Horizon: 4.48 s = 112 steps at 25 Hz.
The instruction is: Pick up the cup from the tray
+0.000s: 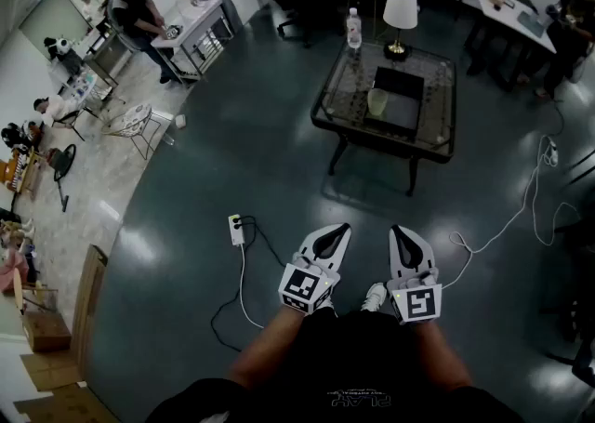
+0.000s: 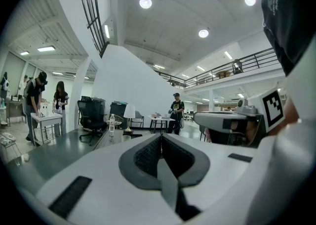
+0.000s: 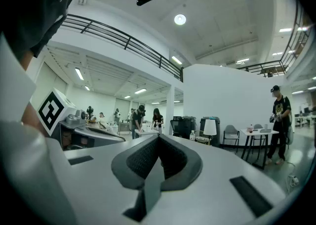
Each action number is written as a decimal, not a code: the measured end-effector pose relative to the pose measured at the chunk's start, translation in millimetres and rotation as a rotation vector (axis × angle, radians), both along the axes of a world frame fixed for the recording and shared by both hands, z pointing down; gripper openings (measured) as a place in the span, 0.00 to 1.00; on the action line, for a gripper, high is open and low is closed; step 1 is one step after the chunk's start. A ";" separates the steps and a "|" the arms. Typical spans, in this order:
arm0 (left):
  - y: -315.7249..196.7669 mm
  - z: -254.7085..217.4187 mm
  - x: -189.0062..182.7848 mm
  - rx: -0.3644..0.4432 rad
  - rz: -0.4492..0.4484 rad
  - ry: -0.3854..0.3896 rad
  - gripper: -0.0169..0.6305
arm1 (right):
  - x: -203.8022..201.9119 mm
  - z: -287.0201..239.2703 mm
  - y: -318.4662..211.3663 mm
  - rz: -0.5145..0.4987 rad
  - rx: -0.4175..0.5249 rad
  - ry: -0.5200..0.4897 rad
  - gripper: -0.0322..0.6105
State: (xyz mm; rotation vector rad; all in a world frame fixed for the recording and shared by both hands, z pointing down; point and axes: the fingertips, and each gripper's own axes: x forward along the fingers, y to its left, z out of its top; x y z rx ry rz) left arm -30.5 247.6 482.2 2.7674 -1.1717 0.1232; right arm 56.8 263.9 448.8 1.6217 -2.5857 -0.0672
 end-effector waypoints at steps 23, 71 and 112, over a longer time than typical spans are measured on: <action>1.1 -8.2 -35.6 0.040 0.028 -0.003 0.04 | -41.2 -12.8 3.6 -0.014 0.077 -0.058 0.06; -133.7 12.7 -59.4 0.009 0.006 -0.034 0.04 | -62.5 15.9 -138.3 -0.015 0.000 -0.058 0.07; -300.7 8.5 6.8 0.007 -0.005 -0.089 0.04 | 7.7 20.0 -305.8 -0.067 -0.021 -0.098 0.06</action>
